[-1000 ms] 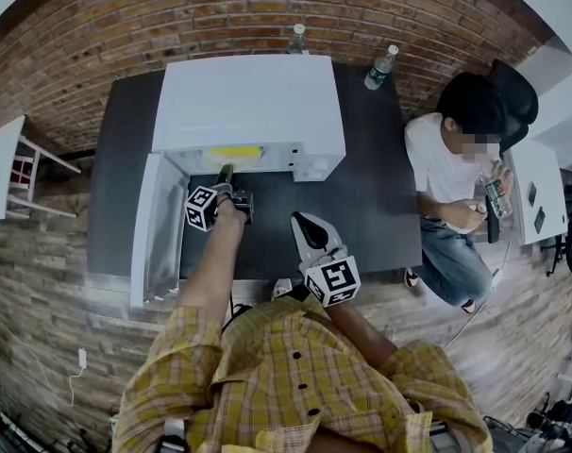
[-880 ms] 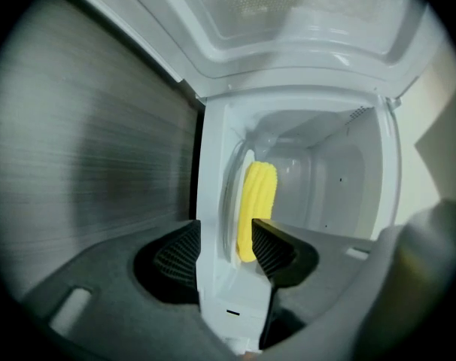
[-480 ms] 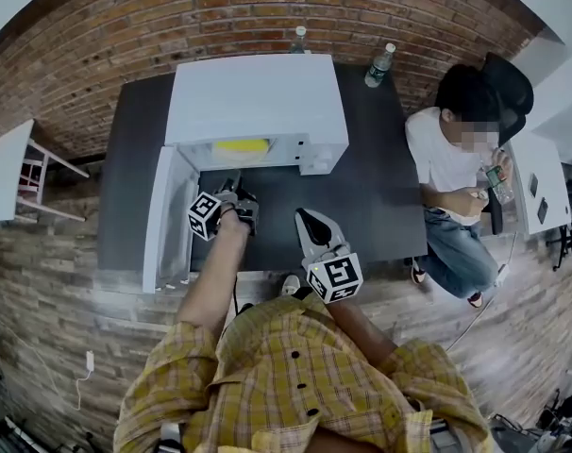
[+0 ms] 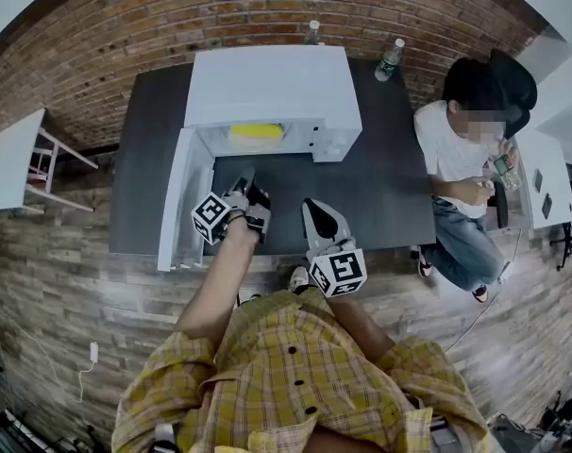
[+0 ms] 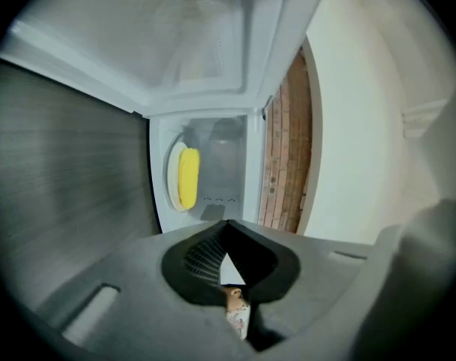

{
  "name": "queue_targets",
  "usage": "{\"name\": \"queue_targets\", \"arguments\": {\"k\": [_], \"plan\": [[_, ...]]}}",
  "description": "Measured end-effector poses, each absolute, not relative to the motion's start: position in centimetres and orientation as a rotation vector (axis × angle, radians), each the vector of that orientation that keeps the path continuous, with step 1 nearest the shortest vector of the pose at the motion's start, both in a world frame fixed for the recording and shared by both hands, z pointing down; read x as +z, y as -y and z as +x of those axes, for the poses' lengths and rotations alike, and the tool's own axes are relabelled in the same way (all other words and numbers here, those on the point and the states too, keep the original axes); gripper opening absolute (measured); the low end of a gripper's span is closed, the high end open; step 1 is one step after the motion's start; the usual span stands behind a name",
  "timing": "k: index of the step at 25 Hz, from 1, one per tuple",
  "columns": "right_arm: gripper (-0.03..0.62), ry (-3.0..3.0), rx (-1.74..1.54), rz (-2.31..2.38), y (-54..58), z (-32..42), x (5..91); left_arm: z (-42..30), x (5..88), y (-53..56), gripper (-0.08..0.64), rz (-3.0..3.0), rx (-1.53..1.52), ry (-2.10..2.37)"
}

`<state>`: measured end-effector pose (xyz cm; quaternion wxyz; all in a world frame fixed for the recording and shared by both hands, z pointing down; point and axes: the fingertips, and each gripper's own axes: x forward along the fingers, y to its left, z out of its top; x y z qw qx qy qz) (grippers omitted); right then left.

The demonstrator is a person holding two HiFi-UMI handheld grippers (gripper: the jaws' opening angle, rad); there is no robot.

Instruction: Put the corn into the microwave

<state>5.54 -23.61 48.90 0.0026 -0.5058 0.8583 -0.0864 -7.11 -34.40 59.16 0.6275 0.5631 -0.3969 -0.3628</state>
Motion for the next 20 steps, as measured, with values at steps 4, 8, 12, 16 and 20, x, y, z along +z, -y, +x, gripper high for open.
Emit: {"name": "queue_targets", "arguments": {"k": [4, 8, 12, 16, 20], "plan": [[0.002, -2.669, -0.260, -1.608, 22.8, 4.8, 48.3, -6.9, 57.2, 32.1, -0.003, 1.354, -0.814, 0.873], [0.002, -2.655, -0.266, -1.618, 22.1, 4.3, 47.9, -6.6, 55.8, 30.0, -0.003, 1.452, -0.770, 0.860], [0.002, -2.641, -0.270, -1.628, 21.4, 3.9, 47.6, -6.1, 53.3, 28.5, -0.003, 1.618, -0.734, 0.852], [0.001, -2.625, -0.291, -1.636, 20.9, 3.7, 47.3, -6.1, 51.2, 26.7, -0.003, 1.797, -0.650, 0.912], [0.001, -2.617, -0.293, -1.642, 20.0, 3.4, 47.2, -6.1, 48.8, 24.6, -0.003, 2.015, -0.589, 0.971]]}}
